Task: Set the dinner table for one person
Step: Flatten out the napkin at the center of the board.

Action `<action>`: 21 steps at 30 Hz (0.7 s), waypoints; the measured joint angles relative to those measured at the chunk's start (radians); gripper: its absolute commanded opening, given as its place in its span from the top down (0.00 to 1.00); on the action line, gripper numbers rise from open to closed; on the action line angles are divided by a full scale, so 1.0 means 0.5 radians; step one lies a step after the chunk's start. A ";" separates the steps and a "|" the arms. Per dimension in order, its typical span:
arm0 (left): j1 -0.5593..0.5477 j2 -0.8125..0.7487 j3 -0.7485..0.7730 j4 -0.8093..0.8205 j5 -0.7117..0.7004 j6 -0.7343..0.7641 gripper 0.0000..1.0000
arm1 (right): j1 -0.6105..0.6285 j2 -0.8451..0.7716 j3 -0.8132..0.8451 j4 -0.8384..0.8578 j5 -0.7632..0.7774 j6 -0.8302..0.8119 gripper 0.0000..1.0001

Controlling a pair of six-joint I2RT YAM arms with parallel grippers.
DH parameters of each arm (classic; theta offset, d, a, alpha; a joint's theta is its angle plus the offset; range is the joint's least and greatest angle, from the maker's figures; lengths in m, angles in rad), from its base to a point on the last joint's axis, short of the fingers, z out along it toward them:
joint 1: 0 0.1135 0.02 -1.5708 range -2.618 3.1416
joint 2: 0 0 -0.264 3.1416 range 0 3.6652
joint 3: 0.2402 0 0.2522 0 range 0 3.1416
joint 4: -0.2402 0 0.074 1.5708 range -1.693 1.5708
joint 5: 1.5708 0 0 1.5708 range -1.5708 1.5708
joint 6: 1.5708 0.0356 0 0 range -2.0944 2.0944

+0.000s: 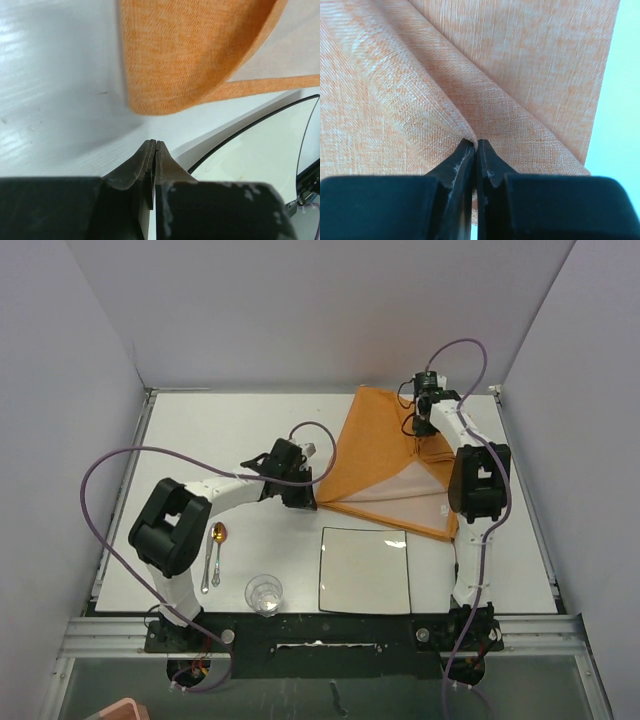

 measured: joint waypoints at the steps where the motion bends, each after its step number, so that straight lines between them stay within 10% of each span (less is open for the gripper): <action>1: -0.001 -0.015 -0.015 -0.018 -0.008 0.011 1.00 | -0.018 -0.001 0.020 0.014 -0.011 -0.005 1.00; 21: -0.037 -0.437 -0.089 -0.294 -0.139 0.192 1.00 | -0.294 -0.003 0.121 0.522 -0.241 -0.149 1.00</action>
